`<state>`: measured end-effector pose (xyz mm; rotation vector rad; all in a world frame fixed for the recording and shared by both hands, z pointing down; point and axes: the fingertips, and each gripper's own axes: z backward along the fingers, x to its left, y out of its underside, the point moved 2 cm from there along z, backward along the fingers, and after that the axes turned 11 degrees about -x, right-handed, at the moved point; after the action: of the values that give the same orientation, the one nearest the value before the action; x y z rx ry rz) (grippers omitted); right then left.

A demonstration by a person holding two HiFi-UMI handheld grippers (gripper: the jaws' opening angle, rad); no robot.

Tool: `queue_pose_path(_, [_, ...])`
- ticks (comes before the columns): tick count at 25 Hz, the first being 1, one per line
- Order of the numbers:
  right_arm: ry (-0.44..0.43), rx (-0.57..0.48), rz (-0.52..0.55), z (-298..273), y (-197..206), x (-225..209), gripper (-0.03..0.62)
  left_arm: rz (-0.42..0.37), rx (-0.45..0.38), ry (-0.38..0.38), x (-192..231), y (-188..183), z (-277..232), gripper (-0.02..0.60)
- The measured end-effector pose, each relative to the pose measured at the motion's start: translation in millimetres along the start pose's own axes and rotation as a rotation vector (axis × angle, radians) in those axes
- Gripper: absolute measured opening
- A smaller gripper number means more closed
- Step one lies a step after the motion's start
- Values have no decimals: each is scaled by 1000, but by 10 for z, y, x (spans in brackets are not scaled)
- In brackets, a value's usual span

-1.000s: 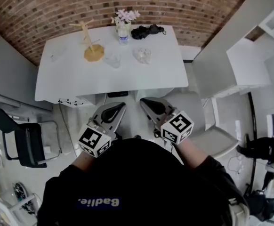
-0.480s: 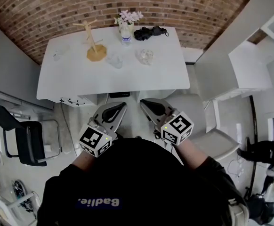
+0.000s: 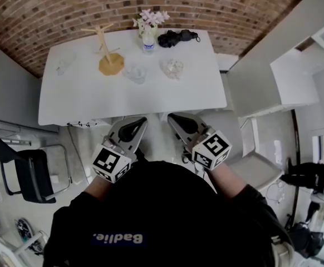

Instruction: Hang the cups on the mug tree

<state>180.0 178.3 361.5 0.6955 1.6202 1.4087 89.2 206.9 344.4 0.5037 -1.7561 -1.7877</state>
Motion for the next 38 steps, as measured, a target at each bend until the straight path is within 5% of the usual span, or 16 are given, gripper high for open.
queue_pose_path(16, [141, 43, 2, -1370, -86, -857, 29, 46, 98, 139, 1656, 323, -566, -1])
queue_pose_path(22, [188, 53, -6, -1490, -20, -1089, 29, 1, 198, 219, 1854, 619, -772, -1])
queue_pose_path(38, [111, 93, -73, -1517, 151, -1676, 29, -64, 511, 196, 2104, 1576, -1220, 43])
